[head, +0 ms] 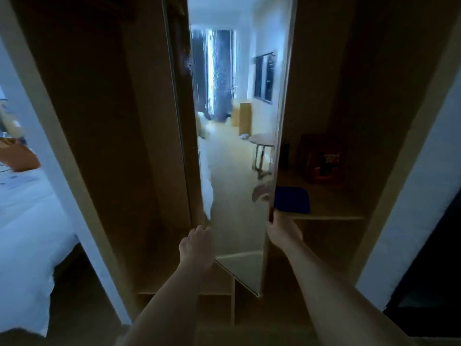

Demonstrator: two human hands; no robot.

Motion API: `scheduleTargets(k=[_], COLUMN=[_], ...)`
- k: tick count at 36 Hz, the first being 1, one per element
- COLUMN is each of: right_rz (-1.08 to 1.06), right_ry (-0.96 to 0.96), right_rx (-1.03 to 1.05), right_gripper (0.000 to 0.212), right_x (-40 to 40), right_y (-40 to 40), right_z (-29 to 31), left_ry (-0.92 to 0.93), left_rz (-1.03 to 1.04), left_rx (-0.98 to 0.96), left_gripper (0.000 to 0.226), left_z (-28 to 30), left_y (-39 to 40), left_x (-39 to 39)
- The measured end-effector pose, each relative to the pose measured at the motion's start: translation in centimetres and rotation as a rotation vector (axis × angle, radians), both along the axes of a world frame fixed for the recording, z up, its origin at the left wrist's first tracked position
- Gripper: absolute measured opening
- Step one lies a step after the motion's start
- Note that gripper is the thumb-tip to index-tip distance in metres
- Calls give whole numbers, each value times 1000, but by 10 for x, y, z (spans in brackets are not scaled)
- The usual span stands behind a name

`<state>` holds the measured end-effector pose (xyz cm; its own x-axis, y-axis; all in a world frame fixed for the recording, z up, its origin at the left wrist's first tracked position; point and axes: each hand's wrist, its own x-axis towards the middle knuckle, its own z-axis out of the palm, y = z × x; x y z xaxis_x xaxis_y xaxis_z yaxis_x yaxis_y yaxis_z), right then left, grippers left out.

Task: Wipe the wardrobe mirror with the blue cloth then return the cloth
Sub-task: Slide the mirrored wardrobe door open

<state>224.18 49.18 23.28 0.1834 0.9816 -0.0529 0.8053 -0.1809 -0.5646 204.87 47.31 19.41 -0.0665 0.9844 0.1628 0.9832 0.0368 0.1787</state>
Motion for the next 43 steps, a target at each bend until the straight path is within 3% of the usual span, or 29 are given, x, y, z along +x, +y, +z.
scheduleTargets(k=[4, 8, 11, 26, 29, 33, 38, 43], right_rz=[-181, -439, -569, -682, -664, -633, -616, -630], right_ry=[-32, 227, 312, 176, 155, 177, 405, 506], right_rx=[58, 150, 203, 108, 84, 77, 98, 146], right_gripper=[17, 17, 9, 18, 26, 40, 53, 56], right_x=[1, -13, -20, -15, -22, -27, -28, -30], right_y=[7, 14, 21, 72, 84, 101, 120, 137], right_z=[1, -3, -7, 7, 4, 2, 2, -3], left_ry=[44, 77, 86, 60, -54, -440, -833, -845], left_rz=[44, 47, 36, 71, 134, 331, 452, 484], left_rx=[-56, -164, -202, -224, -232, -155, -122, -197], left_gripper=[35, 46, 52, 70, 82, 91, 94, 100], left_z=[-8, -13, -14, -7, -12, -12, -7, -12], left_y=[2, 8, 15, 77, 85, 95, 118, 133], left_x=[-13, -23, -29, -57, -55, -61, -75, -78])
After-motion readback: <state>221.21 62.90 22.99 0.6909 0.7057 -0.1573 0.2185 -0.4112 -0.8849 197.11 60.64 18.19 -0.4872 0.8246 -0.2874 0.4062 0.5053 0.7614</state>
